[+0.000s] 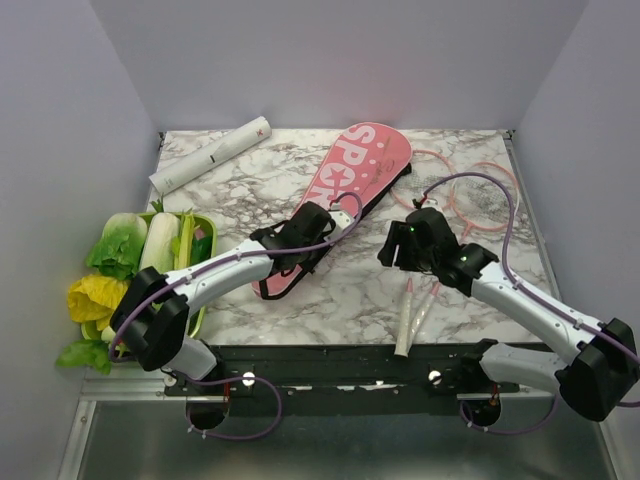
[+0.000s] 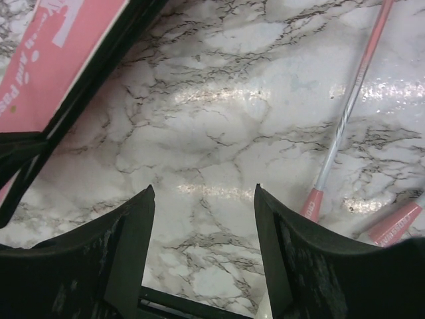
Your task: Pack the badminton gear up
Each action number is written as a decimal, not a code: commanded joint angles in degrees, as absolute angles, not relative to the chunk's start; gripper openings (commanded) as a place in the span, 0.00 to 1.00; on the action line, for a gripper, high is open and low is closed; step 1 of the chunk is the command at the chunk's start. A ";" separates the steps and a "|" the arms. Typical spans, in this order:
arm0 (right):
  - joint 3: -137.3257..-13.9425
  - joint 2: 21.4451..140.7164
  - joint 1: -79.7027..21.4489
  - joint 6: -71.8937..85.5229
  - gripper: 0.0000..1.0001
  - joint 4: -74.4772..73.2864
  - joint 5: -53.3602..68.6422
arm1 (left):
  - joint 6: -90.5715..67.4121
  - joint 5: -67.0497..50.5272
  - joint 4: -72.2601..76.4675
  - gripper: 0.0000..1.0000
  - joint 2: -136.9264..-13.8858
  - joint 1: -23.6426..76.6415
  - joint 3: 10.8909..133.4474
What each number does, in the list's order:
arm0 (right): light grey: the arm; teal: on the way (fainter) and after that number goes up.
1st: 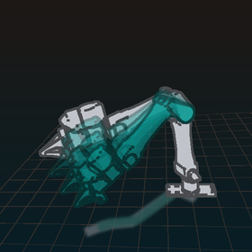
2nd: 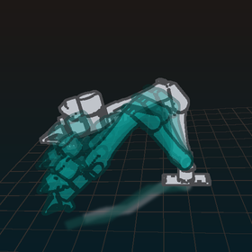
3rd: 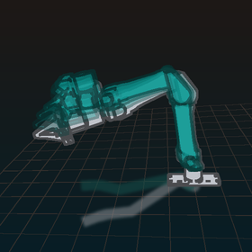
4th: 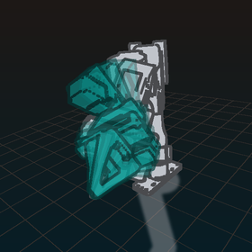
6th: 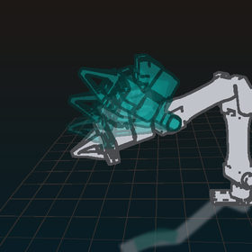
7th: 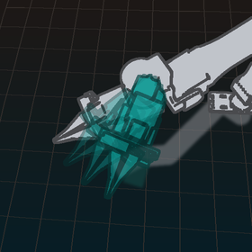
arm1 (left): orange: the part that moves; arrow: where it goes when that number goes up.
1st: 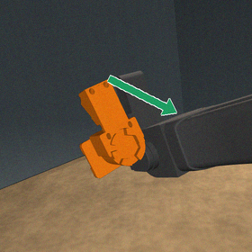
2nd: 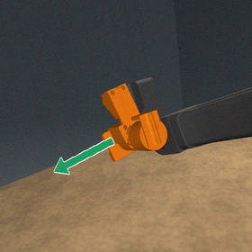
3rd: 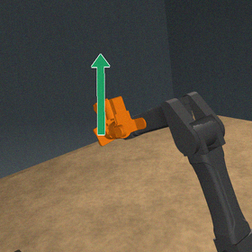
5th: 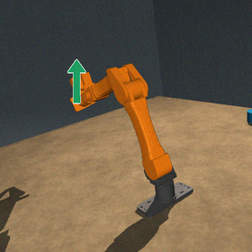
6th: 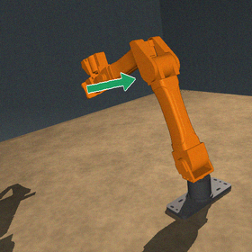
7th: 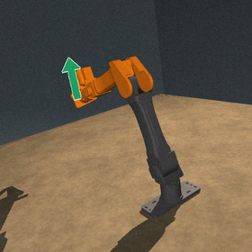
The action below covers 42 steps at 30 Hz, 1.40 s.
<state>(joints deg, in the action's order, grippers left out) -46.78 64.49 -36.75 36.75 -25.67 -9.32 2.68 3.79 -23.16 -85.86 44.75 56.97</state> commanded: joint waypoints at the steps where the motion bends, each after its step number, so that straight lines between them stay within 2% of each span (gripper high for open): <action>1: -49.04 65.91 -36.47 36.21 0.70 -29.18 -14.06 | 1.76 0.09 -23.03 0.00 -82.62 44.82 58.97; 9: -53.17 70.13 -36.39 37.61 0.67 -27.34 -9.76 | 0.44 -6.31 -20.04 0.00 -79.20 44.82 56.78; 23: -52.73 78.22 -36.47 48.07 0.64 -13.19 2.02 | -5.18 -20.47 -10.91 0.00 -74.53 44.38 52.21; 35: -53.88 82.18 -36.47 49.83 0.64 -12.13 2.02 | -5.89 -21.80 -9.32 0.00 -73.04 44.12 51.42; 42: -49.93 76.04 -36.47 50.19 0.64 -9.85 0.88 | -5.89 -22.32 -9.49 0.00 -73.65 44.03 51.59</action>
